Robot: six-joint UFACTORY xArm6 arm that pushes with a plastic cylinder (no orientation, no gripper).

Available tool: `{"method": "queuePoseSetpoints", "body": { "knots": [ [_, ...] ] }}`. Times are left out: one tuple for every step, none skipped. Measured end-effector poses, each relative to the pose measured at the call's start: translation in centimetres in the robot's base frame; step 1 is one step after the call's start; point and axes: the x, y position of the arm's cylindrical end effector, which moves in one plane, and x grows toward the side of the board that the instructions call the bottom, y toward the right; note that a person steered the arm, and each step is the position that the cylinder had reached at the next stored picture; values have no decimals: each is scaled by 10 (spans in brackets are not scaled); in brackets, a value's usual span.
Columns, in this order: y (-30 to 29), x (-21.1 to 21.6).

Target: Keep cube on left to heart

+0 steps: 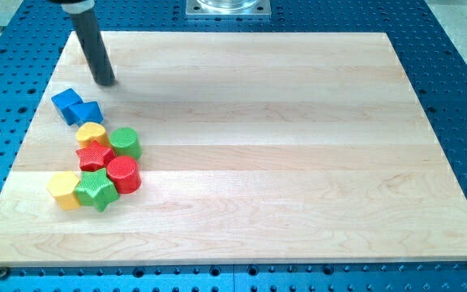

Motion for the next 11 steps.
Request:
{"method": "queuePoseSetpoints", "body": {
  "knots": [
    [-16,19],
    [-26,60],
    [-35,78],
    [-35,69],
    [-40,22],
    [-58,50],
    [-66,108],
    [-74,124],
    [-74,124],
    [-41,99],
    [-28,80]
  ]
}}
